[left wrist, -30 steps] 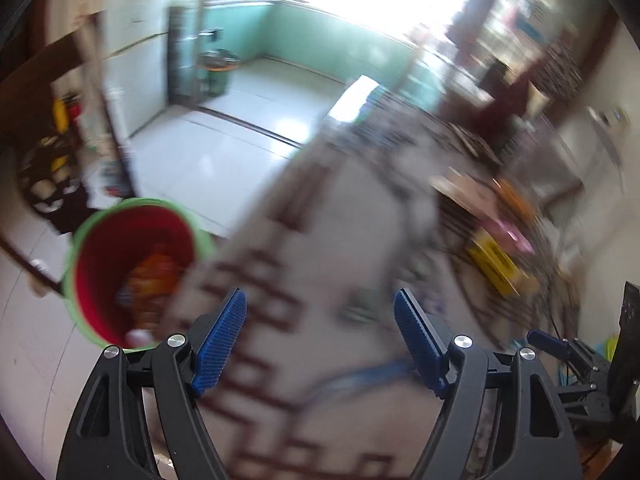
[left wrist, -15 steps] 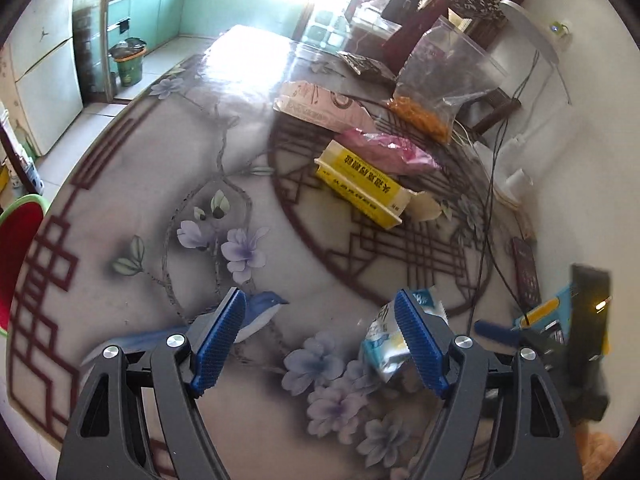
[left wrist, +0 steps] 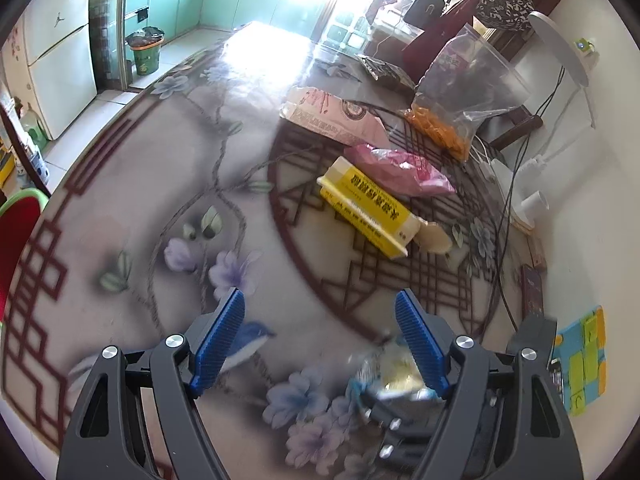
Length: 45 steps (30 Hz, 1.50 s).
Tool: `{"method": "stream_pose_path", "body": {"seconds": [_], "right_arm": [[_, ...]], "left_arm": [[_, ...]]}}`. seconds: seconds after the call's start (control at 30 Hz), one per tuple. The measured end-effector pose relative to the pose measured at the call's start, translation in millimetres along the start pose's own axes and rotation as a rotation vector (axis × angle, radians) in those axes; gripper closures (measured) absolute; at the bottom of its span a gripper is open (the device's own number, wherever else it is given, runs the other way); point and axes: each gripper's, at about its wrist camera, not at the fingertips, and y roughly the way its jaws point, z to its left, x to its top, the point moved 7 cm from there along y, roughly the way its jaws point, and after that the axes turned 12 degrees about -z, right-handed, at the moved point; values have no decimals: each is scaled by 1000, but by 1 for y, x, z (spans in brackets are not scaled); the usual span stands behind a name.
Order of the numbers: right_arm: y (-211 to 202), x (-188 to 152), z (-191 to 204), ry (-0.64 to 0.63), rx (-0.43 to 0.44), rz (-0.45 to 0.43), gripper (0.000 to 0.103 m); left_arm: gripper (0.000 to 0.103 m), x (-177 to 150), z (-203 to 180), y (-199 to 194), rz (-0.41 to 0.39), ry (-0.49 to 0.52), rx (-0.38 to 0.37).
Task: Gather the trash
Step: 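Move the left tool back to the table toward a small wrapper, then grasp the yellow medicine box with the left tool while the right tool grasps the white milk carton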
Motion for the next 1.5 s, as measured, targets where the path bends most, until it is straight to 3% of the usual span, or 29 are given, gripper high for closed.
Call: {"method": "stream_pose_path", "body": {"seconds": [0.03,0.17,0.23,0.27,0.3,0.33,0.57,0.67,0.8,0.87,0.93,0.97,1.03,1.13,1.5], "right_arm": [[0,0,1,-11,-2,-4,14],[-4,5,-1,-35,-9,-32,47],[-7,6,-6,-6,3,-41,53],[-9,8,-9,6,7,-48,62],[-16,10,-12,24,15,-68,84],[-19,11,-15,33,27,-71,99],[-45,15,-38,123,20,-135,99],[-57,20,-49,154,18,-168,99],[-67,24,-61,201,25,-189,99],[-68,24,-63,216,26,-190,99],[-69,25,-63,220,28,-195,99],[-70,26,-61,219,31,-202,99],[-71,29,-58,212,36,-210,99],[-70,33,-53,200,39,-214,99],[-74,47,-33,163,46,-244,99]], "left_arm": [[29,5,-3,7,-1,6,4],[22,22,-17,29,-4,-9,-1],[20,32,-24,43,-15,-14,3],[20,36,-30,53,-12,2,13],[20,40,-35,63,-3,17,19],[20,42,-38,69,1,22,18],[20,57,-58,120,34,-2,50],[17,55,-58,138,52,-12,106],[17,45,-57,154,100,-8,124],[19,38,-55,159,126,-17,124],[29,36,-54,162,133,-15,122],[33,37,-54,161,124,-3,124],[51,38,-56,158,122,12,98],[61,40,-58,150,129,27,55],[62,21,-33,85,72,137,16]]}}
